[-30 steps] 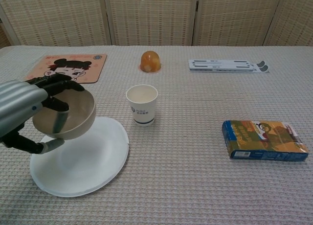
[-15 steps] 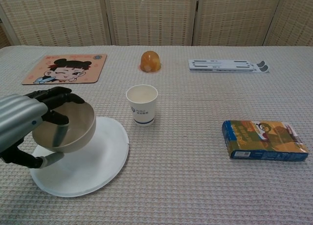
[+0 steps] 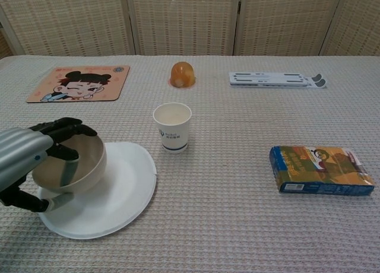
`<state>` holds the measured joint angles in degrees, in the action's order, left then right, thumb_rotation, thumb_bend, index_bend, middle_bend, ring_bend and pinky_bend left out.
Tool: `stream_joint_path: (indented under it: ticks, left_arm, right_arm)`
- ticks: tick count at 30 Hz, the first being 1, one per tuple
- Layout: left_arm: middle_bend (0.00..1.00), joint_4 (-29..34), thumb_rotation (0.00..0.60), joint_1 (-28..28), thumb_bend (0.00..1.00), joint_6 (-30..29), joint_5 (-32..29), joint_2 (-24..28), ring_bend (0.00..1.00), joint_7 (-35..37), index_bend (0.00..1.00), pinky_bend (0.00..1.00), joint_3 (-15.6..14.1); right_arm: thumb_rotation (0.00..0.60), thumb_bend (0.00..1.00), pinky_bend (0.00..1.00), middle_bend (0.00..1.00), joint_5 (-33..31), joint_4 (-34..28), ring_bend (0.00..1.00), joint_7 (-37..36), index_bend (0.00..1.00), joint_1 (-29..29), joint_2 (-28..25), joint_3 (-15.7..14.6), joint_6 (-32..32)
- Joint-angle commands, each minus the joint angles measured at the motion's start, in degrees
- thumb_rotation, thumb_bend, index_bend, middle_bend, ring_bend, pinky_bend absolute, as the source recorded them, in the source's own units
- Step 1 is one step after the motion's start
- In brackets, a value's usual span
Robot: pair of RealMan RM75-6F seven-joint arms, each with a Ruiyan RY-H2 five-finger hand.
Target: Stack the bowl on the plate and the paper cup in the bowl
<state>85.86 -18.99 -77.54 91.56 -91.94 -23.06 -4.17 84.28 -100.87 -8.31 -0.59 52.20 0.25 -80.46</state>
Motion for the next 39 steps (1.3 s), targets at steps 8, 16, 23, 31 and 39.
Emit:
stream_joint_path:
  ticks: [8,16,23,31,39]
  left_arm:
    - [0.16,0.53,0.6,0.38,0.31,0.83,0.83,-1.08,0.0,-1.11,0.67,0.16,-0.17]
    - [0.16,-0.2,0.6,0.08,0.31,2.64,0.2,-2.3,0.0,-1.96,0.67,0.16,0.41]
    - [0.16,-1.32,0.6,0.0,0.31,2.58,0.41,-2.41,0.0,-0.58,0.65,0.16,0.97]
    - [0.16,-0.98,0.6,-0.24,0.3,2.6,2.29,-1.46,0.0,-0.73,0.55,0.16,0.24]
    - [0.16,3.22,0.6,0.64,0.3,3.22,0.53,0.18,0.0,-5.37,0.38,0.16,0.28]
  right_arm:
    - [0.6,0.21,0.0,0.0,0.31,-0.15,0.0,-0.04,0.0,0.03,-0.08,-0.13,-0.16]
    - [0.6,0.21,0.0,0.0,1.04,0.29,0.0,-1.7,0.0,0.6,-0.48,-0.23,-1.41]
    - [0.6,0.21,0.0,0.0,1.05,0.31,0.0,-1.5,0.0,0.44,-0.39,-0.29,-1.11]
    - [0.6,0.21,0.0,0.0,0.95,0.13,0.0,-1.22,0.0,0.64,-0.32,-0.21,-1.57]
    - [0.6,0.21,0.0,0.0,0.76,0.24,0.0,-1.7,0.0,0.89,-0.39,-0.08,-2.04]
